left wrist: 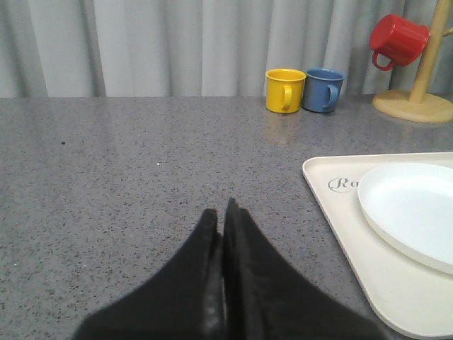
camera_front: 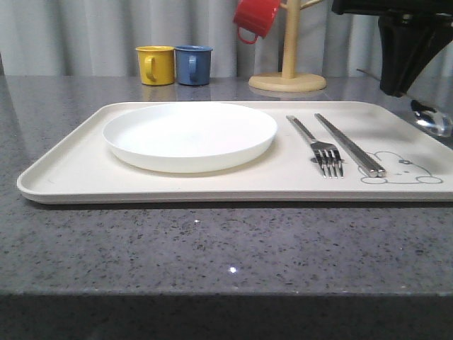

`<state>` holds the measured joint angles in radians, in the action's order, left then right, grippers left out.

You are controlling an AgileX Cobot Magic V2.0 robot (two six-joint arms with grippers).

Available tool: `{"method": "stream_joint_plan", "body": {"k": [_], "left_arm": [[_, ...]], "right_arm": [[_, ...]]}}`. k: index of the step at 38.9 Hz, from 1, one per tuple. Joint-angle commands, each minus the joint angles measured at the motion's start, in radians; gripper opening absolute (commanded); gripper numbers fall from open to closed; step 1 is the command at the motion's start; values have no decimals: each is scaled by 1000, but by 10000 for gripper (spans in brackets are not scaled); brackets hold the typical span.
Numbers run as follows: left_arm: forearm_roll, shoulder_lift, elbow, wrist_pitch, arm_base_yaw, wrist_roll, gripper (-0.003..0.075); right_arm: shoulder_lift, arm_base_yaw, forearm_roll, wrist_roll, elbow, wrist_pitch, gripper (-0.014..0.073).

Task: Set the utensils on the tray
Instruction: 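Lower the spoon beside the chopsticks and release it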

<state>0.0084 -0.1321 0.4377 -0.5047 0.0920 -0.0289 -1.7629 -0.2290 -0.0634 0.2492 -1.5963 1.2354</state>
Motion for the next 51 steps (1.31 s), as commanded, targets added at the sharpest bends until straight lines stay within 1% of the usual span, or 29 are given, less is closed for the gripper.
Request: {"method": "stream_joint_plan", "body": {"k": [1,18,32,40,51], "left_arm": [[-8,-11,26,83,-3,-10,-18],[-8,-11,26,83,-3,-10,-18],[-8,-11,26,83,-3,-10,-18],[-8,-11,26,83,-3,-10,-18],[-8,-11,26,83,-3,-10,-18]], "right_arm": [[29,-6,-6,7,-24,88,-46],[-42,-7,-12,26,-23,100,-46],[-58,-7,-13,30,-23,100,-38],[-66,-7,-15,30,-23,100,92],[-66,-7,-15,30,-23,100,188]]}}
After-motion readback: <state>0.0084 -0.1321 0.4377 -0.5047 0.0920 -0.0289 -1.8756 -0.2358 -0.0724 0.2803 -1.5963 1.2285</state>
